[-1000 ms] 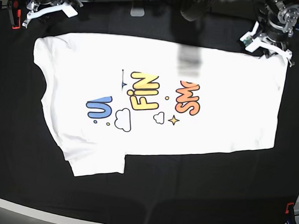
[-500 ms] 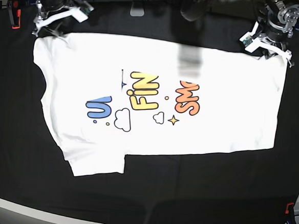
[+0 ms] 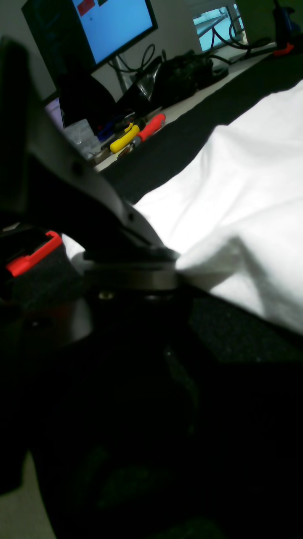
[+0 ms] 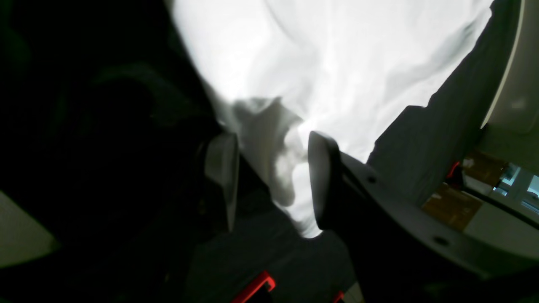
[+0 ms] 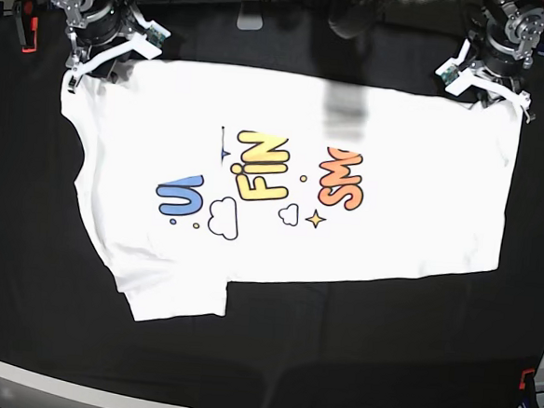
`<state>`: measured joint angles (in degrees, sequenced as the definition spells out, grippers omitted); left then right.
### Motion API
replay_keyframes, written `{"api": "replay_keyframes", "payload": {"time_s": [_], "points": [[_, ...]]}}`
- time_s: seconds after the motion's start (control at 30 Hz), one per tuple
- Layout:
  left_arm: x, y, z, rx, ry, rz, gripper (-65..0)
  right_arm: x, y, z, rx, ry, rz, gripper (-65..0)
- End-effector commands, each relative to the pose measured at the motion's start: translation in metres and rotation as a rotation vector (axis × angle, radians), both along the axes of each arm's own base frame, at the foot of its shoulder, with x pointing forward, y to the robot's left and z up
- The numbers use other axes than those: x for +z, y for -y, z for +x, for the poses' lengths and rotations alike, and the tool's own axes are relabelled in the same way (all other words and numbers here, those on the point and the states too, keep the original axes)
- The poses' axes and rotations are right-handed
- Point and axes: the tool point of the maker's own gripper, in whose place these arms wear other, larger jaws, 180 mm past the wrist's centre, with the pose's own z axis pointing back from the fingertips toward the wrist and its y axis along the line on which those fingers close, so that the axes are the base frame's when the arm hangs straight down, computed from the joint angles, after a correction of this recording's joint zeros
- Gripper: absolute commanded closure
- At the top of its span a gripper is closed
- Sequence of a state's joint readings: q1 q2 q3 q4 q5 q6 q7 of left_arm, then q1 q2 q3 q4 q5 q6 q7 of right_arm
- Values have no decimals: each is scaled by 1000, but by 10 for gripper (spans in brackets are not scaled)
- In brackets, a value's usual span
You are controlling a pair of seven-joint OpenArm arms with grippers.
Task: Layout the t-shirt on the table in an organized manner, then fold the t-shirt properly
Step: 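Pull the grasped shoulder edge away from the hem to straighten the shirt, then lower the shoulder edge onto the table and open both grippers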
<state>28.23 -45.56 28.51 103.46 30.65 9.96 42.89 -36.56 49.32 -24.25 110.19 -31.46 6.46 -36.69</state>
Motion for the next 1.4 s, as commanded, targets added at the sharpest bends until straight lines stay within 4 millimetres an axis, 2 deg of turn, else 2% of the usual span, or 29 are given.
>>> {"api": "replay_keyframes", "payload": {"time_s": [0.0, 0.1, 0.17, 0.37, 0.53, 0.7, 0.77, 0.83, 0.9, 1.0, 1.13, 1.37], "points": [[9, -3, 7, -4, 38, 9, 0, 3, 2, -2, 14, 4, -11, -263], [9, -2, 7, -5, 39, 8, 0, -4, -4, -16, 31, -37, 0, -263], [9, -3, 7, -5, 39, 9, 0, -9, -6, -19, 47, -49, 11, -263], [9, -2, 7, -5, 39, 8, 0, -14, 10, 3, 18, 5, -24, -262], [9, -2, 7, -5, 39, 8, 0, -10, 11, 16, -2, 38, -12, -257], [9, -2, 7, -5, 39, 8, 0, -18, 7, 5, -25, -32, 29, -190], [9, -2, 7, -5, 39, 9, 0, -19, 5, 4, -31, -35, 39, -119], [9, -3, 7, -5, 39, 9, 0, -20, 1, 3, -37, -34, 50, 0], [9, -3, 7, -4, 38, 9, 0, -21, -4, 1, -49, -37, 62, 0], [9, -3, 7, -4, 38, 10, 0, -21, -12, -7, -71, -46, 67, 0], [9, -6, 6, 9, 32, 23, 0, -16, -20, -28, -32, -64, 56, 0], [7, -15, -2, 36, 10, 63, 0, -14, -10, -73, -33, -105, -32, 0]]}}
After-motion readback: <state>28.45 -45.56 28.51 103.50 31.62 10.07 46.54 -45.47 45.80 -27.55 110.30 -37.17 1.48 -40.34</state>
